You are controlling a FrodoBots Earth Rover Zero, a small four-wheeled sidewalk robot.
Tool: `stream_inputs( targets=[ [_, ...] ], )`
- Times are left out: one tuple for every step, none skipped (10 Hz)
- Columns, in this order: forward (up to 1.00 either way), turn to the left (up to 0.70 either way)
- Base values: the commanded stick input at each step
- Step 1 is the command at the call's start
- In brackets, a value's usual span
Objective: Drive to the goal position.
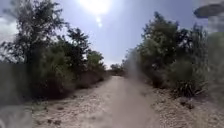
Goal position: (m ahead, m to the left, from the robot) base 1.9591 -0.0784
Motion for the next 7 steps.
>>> stream_inputs(
  targets=[
    [0.45, 0.03],
    [0.45, 0.02],
    [0.45, 0.02],
    [0.45, 0.02],
    [0.45, 0.02],
    [0.45, 0.02],
    [0.45, 0.02]
  ],
)
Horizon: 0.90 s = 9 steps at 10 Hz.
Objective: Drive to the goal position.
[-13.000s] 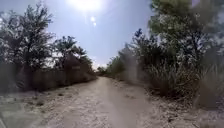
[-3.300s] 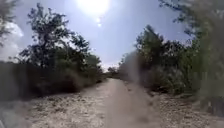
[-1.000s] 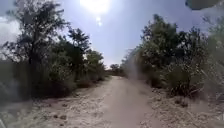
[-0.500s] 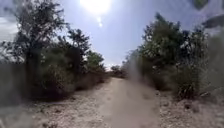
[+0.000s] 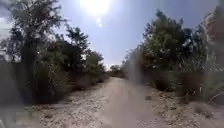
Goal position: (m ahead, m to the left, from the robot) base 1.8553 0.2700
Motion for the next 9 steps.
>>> stream_inputs(
  targets=[
    [0.45, 0.02],
    [0.45, 0.02],
    [0.45, 0.02],
    [0.45, 0.02],
    [0.45, 0.02],
    [0.45, 0.02],
    [0.45, 0.02],
    [0.45, 0.02],
    [0.45, 0.02]
  ],
)
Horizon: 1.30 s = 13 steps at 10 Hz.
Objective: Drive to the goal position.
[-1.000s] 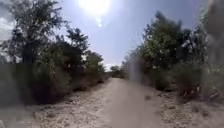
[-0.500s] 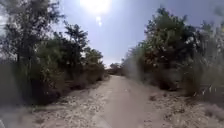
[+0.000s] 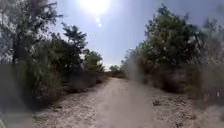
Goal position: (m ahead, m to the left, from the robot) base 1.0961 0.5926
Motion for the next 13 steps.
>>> stream_inputs(
  targets=[
    [0.45, 0.02],
    [0.45, 0.02],
    [0.45, 0.02],
    [0.45, 0.02],
    [0.45, 0.02],
    [0.45, 0.02],
    [0.45, 0.02],
    [0.45, 0.02],
    [0.45, 0.02],
    [0.45, 0.02],
    [0.45, 0.02],
    [0.45, 0.02],
    [0.45, 0.02]
  ],
)
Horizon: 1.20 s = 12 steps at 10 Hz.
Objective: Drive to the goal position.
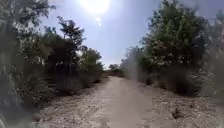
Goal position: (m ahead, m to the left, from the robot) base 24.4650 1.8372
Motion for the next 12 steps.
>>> stream_inputs(
  targets=[
    [0.45, 0.02],
    [0.45, 0.02],
    [0.45, 0.02],
    [0.45, 0.02],
    [0.41, 0.05],
    [0.31, 0.07],
    [0.04, 0.04],
    [0.04, 0.04],
    [0.04, 0.04],
    [0.04, 0.04],
    [0.04, 0.04],
    [0.04, 0.04]
  ],
)
